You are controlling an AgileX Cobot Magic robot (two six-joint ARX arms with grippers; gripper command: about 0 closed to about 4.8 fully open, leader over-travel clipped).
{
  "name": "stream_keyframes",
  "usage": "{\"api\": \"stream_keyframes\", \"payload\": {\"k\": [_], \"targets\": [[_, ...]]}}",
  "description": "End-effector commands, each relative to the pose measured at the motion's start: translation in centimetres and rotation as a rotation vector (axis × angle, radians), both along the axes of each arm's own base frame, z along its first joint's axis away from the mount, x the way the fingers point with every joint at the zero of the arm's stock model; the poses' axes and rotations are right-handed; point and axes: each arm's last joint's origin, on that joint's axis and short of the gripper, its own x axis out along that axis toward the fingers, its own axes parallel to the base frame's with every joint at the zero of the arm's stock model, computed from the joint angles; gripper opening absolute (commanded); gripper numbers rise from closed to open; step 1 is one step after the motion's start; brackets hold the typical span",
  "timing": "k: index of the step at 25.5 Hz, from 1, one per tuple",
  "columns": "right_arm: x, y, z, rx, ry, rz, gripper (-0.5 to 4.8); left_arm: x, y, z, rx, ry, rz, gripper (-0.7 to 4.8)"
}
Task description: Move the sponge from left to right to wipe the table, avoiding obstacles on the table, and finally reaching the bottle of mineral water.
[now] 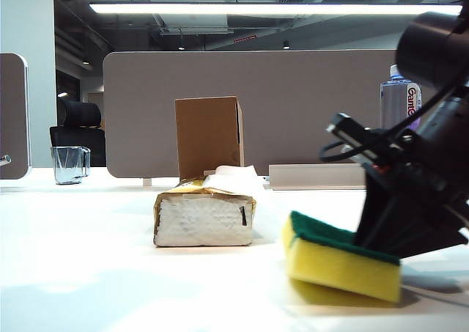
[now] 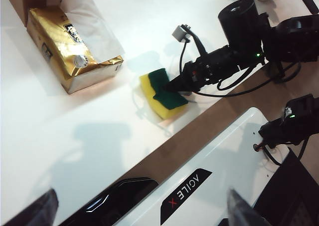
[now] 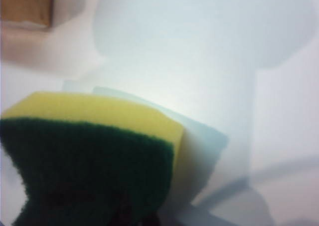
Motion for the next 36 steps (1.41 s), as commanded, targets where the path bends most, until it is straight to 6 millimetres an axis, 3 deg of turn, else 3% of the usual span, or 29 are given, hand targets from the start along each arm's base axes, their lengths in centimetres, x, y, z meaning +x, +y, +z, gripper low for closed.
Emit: {"api": "stream_keyframes", "payload": {"k": [1, 10, 17, 36], "targets": [[-1.7, -2.5, -1.4, -0.234, 0.126, -0.067, -0.09, -0.1, 0.0, 0.1, -0.004, -0.010, -0.010, 4.39], [-2.5, -6.0, -0.9, -0.254, 0.132, -0.136, -0.09, -0.2, 0.0, 0.0, -0.005, 0.002, -0.009, 4.39], [-3.0, -9.9, -0.3, -0.222, 0.129, -0.296, -0.09, -0.2, 0.0, 0.0, -0.004, 0.006, -0.009, 4.39], [-3.2, -11.9, 0.1, -0.260, 0.112, -0.420, -0.09, -0.3, 0.0, 0.0, -0.004, 0.002, -0.009, 4.38]]}}
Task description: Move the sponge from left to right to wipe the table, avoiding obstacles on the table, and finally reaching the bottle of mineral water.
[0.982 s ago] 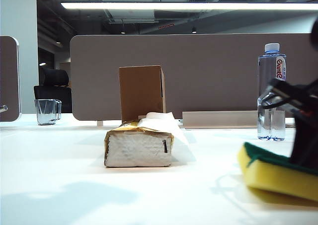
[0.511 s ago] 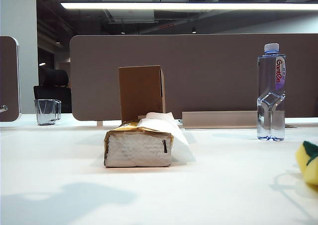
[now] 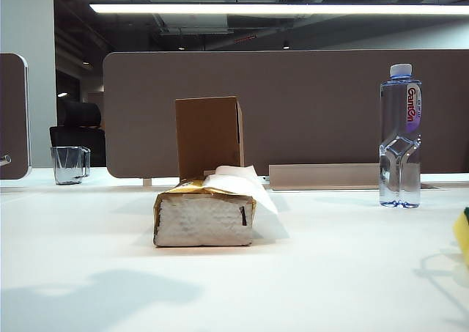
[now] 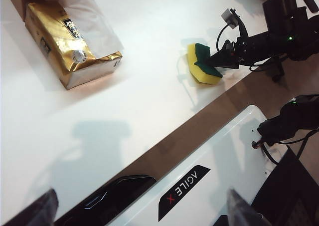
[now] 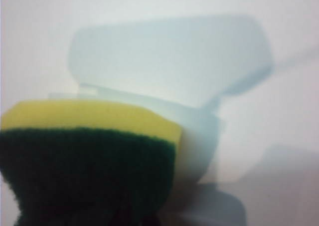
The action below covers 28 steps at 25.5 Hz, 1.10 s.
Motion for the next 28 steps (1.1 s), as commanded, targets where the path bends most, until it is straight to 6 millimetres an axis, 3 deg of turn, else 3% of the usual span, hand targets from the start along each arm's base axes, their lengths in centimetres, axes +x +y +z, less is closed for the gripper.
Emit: {"api": "stream_keyframes", "payload": {"k": [1, 9, 28], "targets": [[-0.9, -0.5, -1.0, -0.140, 0.104, -0.049, -0.09, 0.0, 0.0, 0.1, -0.005, -0.010, -0.009, 4.38], [0.2, -0.6, -1.2, -0.165, 0.049, -0.058, -0.09, 0.0, 0.0, 0.1, -0.005, -0.012, -0.009, 4.39], [8.6, -1.6, -1.6, -0.188, 0.017, -0.068, -0.09, 0.0, 0.0, 0.1, -0.005, -0.011, -0.009, 4.39]]}}
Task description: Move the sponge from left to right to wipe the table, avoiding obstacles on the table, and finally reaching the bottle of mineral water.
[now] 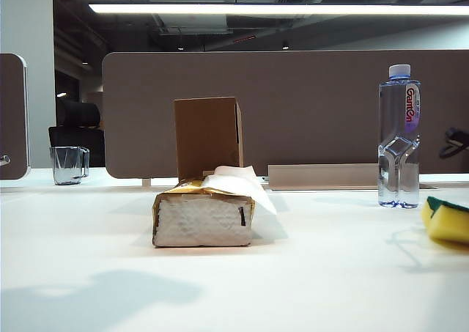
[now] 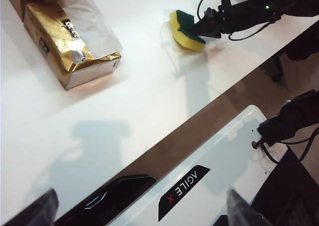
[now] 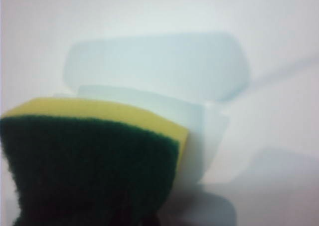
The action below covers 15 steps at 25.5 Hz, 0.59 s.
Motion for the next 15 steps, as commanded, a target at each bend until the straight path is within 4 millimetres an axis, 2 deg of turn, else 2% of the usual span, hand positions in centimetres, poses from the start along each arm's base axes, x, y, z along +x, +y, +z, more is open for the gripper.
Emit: {"api": "stream_keyframes", "payload": {"k": [1, 10, 15], "targets": [[0.9, -0.7, -1.8, -0.128, 0.103, -0.057, -0.09, 0.0, 0.0, 0.1, -0.005, -0.011, -0.009, 4.38], [6.4, -1.1, -2.8, -0.134, 0.106, -0.039, -0.09, 0.0, 0.0, 0.1, -0.003, -0.012, -0.010, 4.39], [7.7, -1.3, -2.8, -0.134, 0.117, -0.038, -0.09, 0.0, 0.0, 0.1, -0.003, -0.012, -0.010, 4.38]]}}
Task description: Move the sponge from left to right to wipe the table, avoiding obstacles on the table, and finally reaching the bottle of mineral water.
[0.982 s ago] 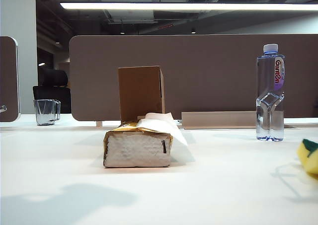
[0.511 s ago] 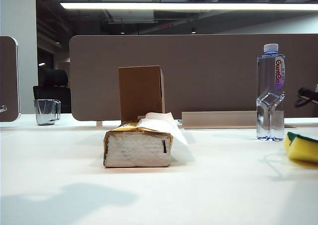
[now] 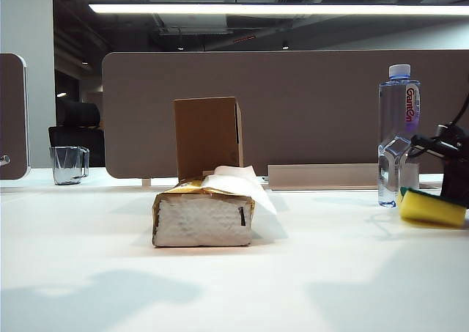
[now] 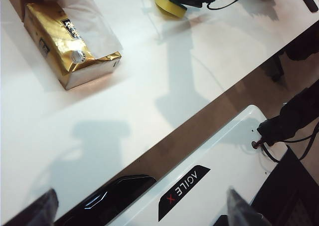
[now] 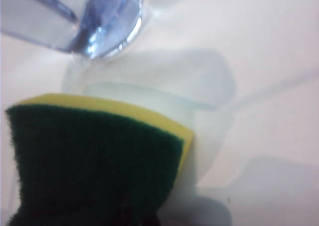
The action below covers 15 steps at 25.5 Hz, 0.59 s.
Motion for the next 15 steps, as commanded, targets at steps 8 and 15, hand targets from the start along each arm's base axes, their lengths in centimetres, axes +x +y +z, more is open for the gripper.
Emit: {"api": "stream_keyframes", "payload": {"k": [8, 15], "targets": [[-0.67, -0.38, -2.18, -0.084, 0.198, -0.045, -0.09, -0.05, -0.02, 0.10, -0.003, -0.009, -0.010, 4.38], [-0.97, -0.20, -1.82, -0.028, 0.214, -0.020, 1.01, -0.15, -0.01, 0.01, -0.003, 0.007, -0.010, 4.38]]}}
